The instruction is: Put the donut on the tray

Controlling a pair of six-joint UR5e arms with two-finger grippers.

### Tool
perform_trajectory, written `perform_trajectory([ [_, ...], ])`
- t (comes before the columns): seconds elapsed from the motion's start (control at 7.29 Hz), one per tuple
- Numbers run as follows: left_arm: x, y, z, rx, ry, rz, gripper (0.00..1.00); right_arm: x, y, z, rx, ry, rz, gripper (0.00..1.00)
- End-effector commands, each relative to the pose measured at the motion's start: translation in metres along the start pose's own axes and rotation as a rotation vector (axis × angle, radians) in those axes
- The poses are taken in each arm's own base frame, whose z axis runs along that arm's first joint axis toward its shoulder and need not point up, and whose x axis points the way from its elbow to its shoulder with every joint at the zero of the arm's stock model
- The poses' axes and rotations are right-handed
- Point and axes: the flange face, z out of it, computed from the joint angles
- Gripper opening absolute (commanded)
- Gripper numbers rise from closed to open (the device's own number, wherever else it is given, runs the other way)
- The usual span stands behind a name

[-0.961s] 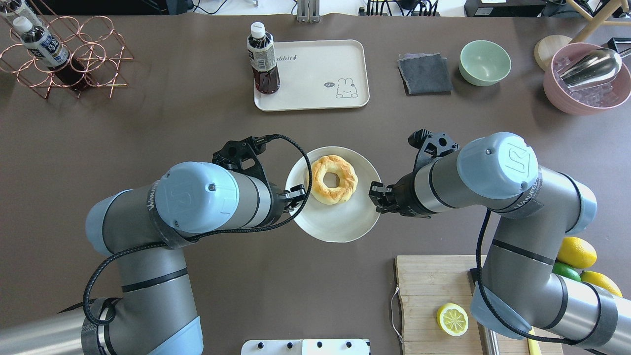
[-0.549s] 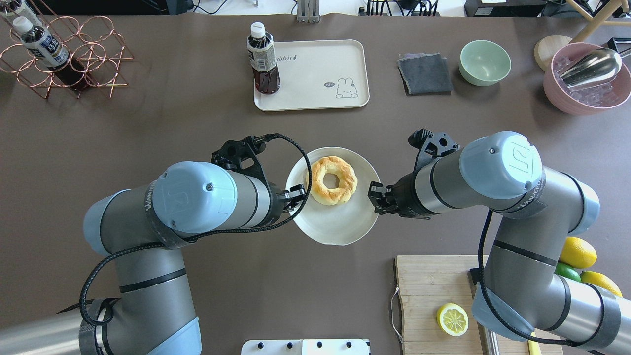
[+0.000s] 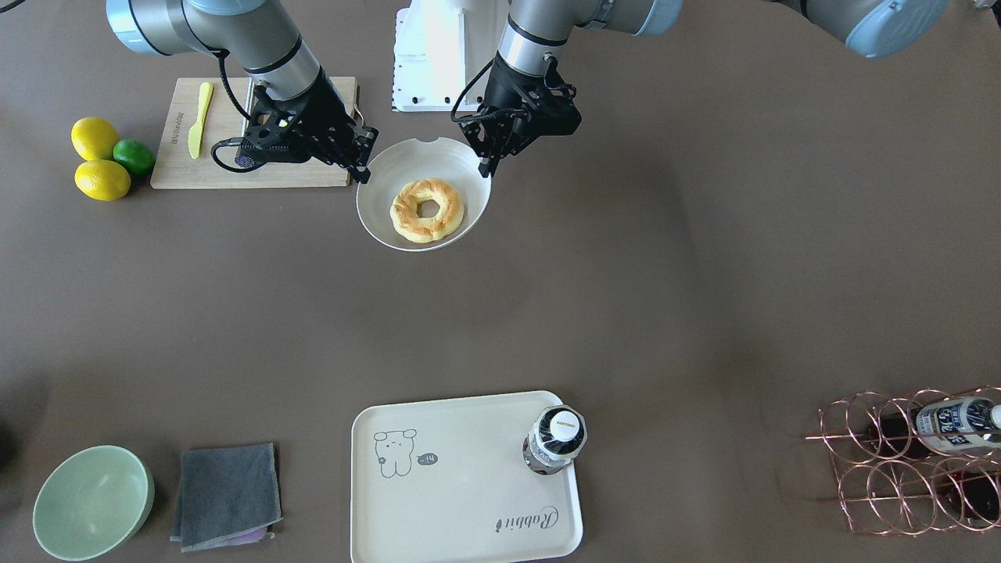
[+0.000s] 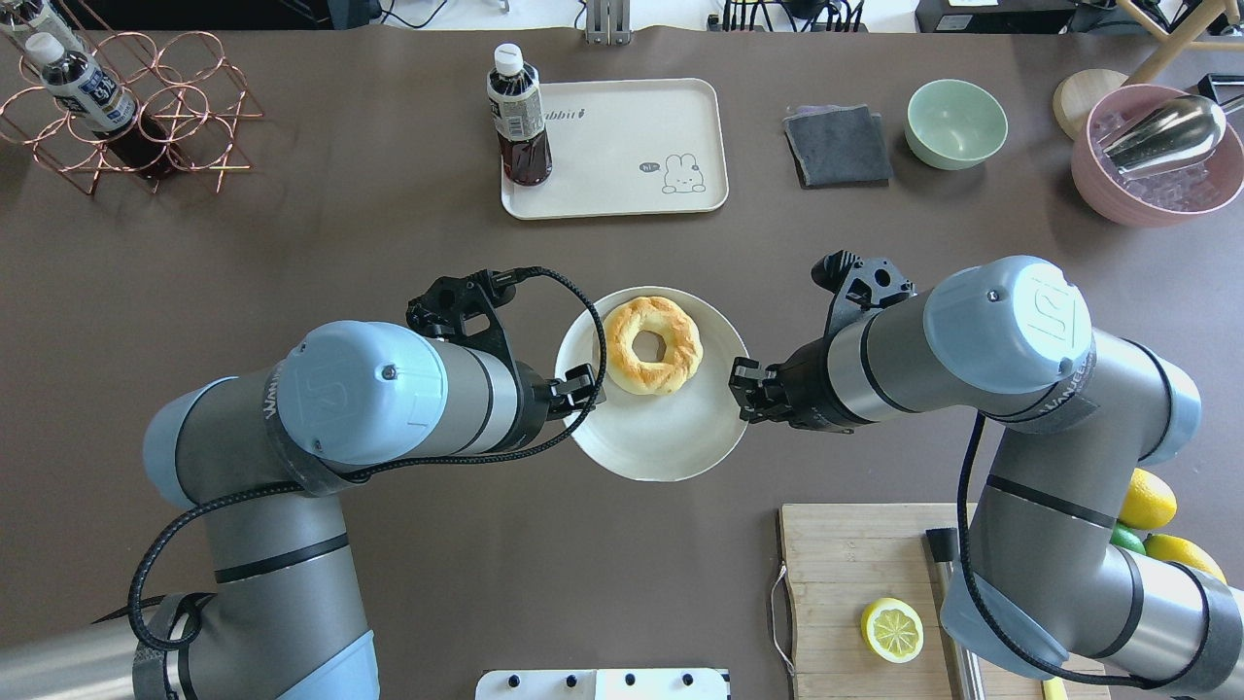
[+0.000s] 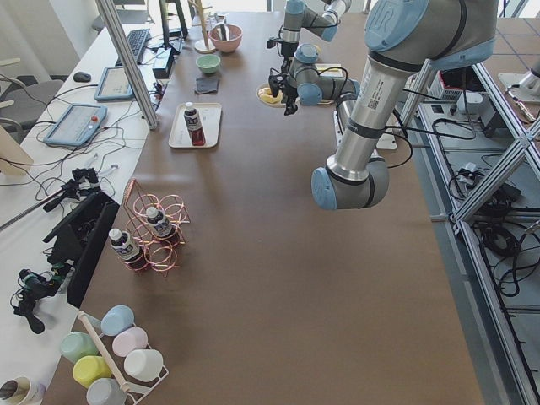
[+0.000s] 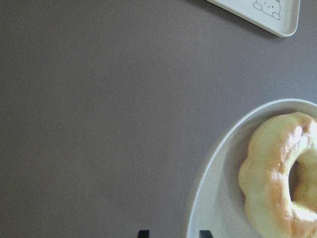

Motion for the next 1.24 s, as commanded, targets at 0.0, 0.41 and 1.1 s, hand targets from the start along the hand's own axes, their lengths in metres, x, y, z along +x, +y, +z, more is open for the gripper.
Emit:
perform_trajectory([
  [0.0,-0.013,-0.001,-0.024,-0.004,0.027,0.033,0.98,0.0,-0.001,-0.002,0.003,-0.002,0.002,0.0],
  [0.41,-0.055,-0.035,-0.062,-0.053,0.024,0.065,0.98,0.001,-0.018,-0.008,0.038,-0.007,0.141,0.0],
  [1.1,-0.198,-0.12,-0.11,-0.087,-0.037,0.244,0.98,-0.027,-0.148,0.012,0.192,0.011,0.585,0.0],
])
